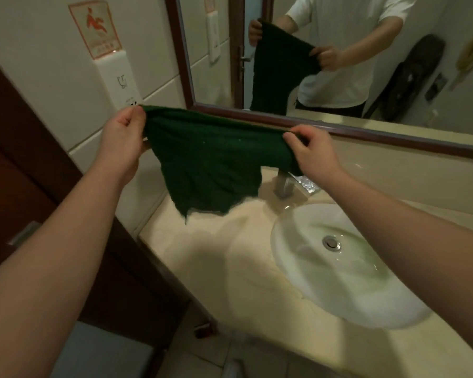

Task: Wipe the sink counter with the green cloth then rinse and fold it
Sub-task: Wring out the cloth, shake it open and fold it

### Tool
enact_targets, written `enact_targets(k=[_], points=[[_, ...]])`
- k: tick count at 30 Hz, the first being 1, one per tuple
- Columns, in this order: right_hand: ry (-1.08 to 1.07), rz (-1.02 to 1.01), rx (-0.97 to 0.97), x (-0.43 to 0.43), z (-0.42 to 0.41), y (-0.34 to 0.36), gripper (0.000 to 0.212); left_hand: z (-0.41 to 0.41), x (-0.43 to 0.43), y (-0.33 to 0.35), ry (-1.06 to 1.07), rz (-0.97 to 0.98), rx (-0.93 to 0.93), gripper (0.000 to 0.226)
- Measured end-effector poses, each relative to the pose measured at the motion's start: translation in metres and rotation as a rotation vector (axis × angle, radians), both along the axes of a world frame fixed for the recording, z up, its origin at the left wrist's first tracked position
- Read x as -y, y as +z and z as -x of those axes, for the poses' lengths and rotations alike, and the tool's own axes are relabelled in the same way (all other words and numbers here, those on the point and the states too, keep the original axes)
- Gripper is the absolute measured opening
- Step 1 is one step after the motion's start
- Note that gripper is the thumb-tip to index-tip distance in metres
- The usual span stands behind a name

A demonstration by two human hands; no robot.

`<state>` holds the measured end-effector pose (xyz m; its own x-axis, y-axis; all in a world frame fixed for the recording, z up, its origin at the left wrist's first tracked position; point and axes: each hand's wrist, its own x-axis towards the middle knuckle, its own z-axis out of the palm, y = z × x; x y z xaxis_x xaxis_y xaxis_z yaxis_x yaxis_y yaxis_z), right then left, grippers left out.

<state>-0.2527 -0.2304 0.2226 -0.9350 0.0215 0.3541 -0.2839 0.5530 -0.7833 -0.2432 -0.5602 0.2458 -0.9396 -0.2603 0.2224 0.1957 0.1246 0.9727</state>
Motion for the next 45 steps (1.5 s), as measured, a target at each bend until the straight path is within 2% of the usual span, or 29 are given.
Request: enact_targets(k=[4, 10, 18, 25, 29, 32, 34, 36, 38, 40, 41, 44, 45], points=[[0.033, -0.041, -0.015, 0.0, 0.008, 0.017, 0.009, 0.011, -0.006, 0.005, 0.024, -0.136, 0.056, 0.029], [0.056, -0.091, -0.07, -0.004, 0.019, 0.043, 0.02, 0.02, -0.012, 0.027, -0.013, -0.148, 0.076, 0.027], [0.109, -0.231, -0.169, -0.011, 0.012, 0.042, 0.025, 0.006, 0.01, -0.001, -0.07, -0.171, 0.14, 0.023], [0.11, -0.175, -0.165, -0.014, -0.002, 0.039, 0.022, 0.001, 0.004, 0.0, -0.108, -0.206, 0.082, 0.024], [0.225, -0.285, -0.072, -0.022, -0.038, 0.009, 0.016, -0.034, 0.016, -0.043, -0.167, -0.188, 0.169, 0.028], [0.385, -0.373, 0.037, -0.024, -0.079, -0.029, 0.008, -0.078, 0.019, -0.09, -0.119, -0.152, 0.307, 0.027], [0.483, -0.46, 0.177, -0.024, -0.108, -0.056, 0.01, -0.117, 0.021, -0.121, -0.123, -0.105, 0.396, 0.026], [0.528, -0.503, 0.348, -0.026, -0.132, -0.078, 0.011, -0.153, 0.024, -0.145, -0.232, -0.057, 0.476, 0.03], [0.56, -0.489, 0.489, -0.027, -0.147, -0.092, 0.011, -0.177, 0.025, -0.157, -0.317, -0.035, 0.541, 0.049], [0.584, -0.488, 0.581, -0.026, -0.149, -0.1, 0.021, -0.183, 0.026, -0.172, -0.277, -0.059, 0.58, 0.068], [0.584, -0.486, 0.609, -0.026, -0.146, -0.101, 0.026, -0.18, 0.025, -0.178, -0.243, -0.076, 0.59, 0.068], [0.522, -0.471, 0.659, -0.018, -0.118, -0.111, 0.03, -0.161, 0.021, -0.197, -0.142, -0.138, 0.611, 0.029], [0.495, -0.471, 0.665, -0.014, -0.107, -0.115, 0.028, -0.152, 0.017, -0.201, -0.102, -0.148, 0.614, 0.024]])
